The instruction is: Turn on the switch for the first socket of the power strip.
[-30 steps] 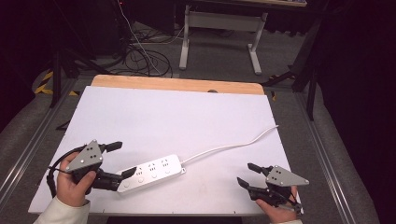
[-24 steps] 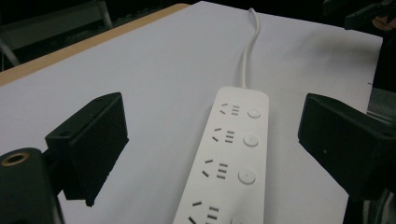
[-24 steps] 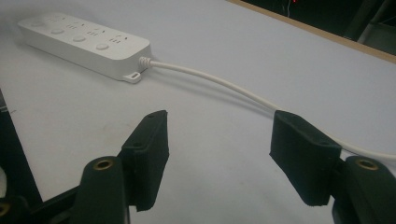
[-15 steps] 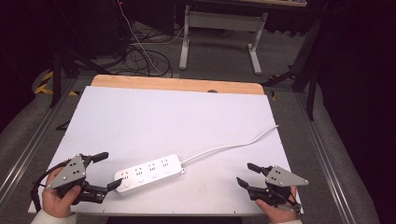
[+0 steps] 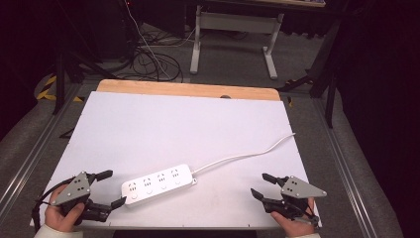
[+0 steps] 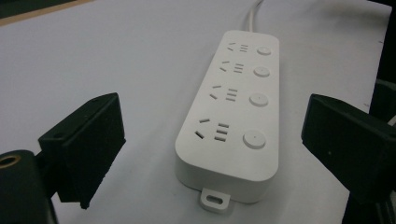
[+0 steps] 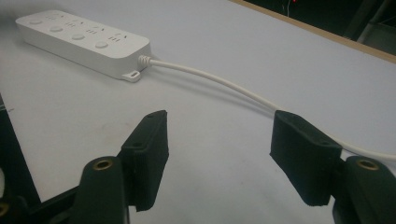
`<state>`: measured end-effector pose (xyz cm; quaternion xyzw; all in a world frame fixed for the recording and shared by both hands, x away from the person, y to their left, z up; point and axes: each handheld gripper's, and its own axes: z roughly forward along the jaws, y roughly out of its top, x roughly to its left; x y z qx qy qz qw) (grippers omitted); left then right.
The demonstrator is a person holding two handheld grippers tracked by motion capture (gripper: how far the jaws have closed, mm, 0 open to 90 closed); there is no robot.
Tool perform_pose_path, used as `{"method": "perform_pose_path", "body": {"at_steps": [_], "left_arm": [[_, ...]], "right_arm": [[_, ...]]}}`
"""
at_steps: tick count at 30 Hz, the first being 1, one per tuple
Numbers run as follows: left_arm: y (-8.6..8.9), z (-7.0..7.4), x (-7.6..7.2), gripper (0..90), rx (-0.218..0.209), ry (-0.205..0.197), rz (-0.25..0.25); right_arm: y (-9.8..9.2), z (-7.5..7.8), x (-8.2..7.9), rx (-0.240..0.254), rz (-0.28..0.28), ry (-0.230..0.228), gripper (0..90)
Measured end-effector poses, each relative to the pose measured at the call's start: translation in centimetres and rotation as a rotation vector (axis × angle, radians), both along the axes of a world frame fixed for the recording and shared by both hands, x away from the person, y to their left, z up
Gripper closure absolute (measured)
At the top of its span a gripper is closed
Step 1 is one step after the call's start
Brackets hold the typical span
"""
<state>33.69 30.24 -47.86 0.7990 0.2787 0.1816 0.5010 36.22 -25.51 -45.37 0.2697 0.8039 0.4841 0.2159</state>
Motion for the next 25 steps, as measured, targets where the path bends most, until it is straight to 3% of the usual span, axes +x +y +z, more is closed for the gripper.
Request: {"method": "perform_pose_path", "body": {"at_steps": [4, 9, 14, 22, 25], "left_arm": [[-0.40, -0.09, -0.12, 7.7, 0.017, 0.012, -0.007], [-0.39, 0.19, -0.18, 6.8, 0.001, 0.037, -0.022], [-0.16, 0.25, -0.11, 6.9, -0.017, 0.023, -0.013], [0.08, 0.36, -0.17, 6.8, -0.005, -0.021, -0.031], [0.10, 0.35, -0.20, 6.7, -0.012, -0.013, -0.026]], "right_arm": [[-0.02, -0.05, 0.08, -0.006, 0.001, -0.002, 37.9], [0.06, -0.06, 0.07, -0.005, 0.006, 0.000, 38.0], [0.06, -0.08, 0.09, -0.005, 0.004, 0.002, 38.0], [0.06, -0.14, 0.15, 0.001, 0.005, 0.004, 38.0], [0.03, -0.15, 0.17, -0.005, 0.002, 0.005, 38.0]]}}
